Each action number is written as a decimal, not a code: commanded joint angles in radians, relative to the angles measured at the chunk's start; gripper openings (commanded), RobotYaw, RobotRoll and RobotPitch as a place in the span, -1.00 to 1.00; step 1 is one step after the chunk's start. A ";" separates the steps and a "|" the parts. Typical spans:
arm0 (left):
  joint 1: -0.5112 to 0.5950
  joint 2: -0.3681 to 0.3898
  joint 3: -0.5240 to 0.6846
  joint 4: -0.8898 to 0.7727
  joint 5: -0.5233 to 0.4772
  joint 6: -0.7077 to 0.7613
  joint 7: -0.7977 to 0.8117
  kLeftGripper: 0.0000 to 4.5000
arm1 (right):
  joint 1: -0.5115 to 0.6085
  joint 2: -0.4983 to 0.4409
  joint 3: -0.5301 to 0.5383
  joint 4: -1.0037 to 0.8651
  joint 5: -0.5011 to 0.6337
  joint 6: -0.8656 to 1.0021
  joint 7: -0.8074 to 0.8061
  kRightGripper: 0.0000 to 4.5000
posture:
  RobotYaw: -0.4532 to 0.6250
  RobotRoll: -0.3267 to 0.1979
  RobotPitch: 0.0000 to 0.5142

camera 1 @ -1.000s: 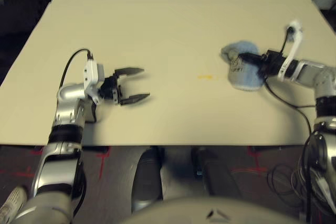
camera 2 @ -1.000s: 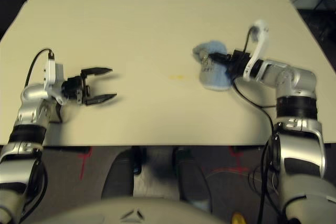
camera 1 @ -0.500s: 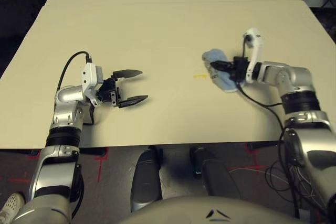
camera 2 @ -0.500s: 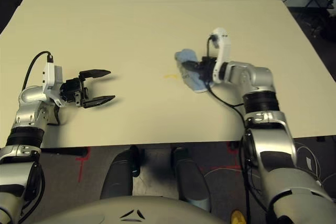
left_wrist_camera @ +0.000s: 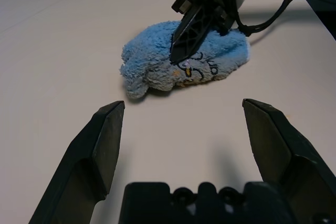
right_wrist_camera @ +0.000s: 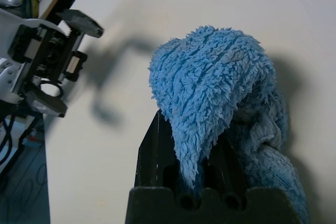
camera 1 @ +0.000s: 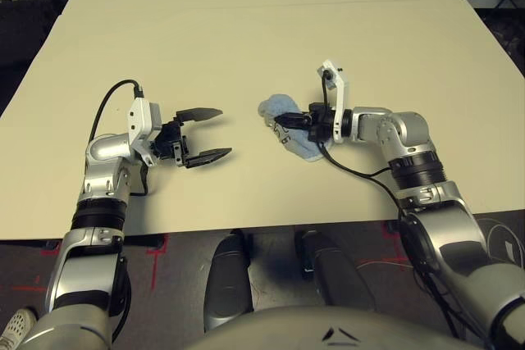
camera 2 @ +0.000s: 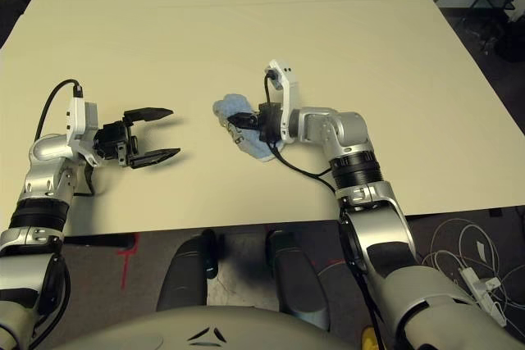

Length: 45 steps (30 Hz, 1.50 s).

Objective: Wipe the water off the table with a rag.

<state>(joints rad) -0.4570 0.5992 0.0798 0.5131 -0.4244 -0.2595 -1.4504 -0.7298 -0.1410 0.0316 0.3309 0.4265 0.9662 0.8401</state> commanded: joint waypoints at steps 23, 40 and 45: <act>-0.021 -0.015 -0.013 0.041 0.020 -0.027 -0.017 1.00 | 0.129 -0.485 -0.187 -0.014 0.070 0.044 -0.021 -0.92 | 0.02 0.25 -0.14; -0.043 -0.028 -0.016 0.092 0.028 -0.057 -0.029 1.00 | -0.074 -0.629 -0.302 0.185 0.104 -0.042 0.034 -0.92 | -0.01 0.25 -0.19; -0.049 -0.034 -0.016 0.107 0.029 -0.067 -0.031 1.00 | -0.128 -0.714 -0.234 0.358 0.008 -0.140 0.100 -0.92 | -0.01 0.25 -0.20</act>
<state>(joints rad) -0.5034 0.5703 0.0716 0.6068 -0.4133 -0.3162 -1.4702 -0.8391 -0.8291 -0.2187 0.6479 0.4636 0.8648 0.9129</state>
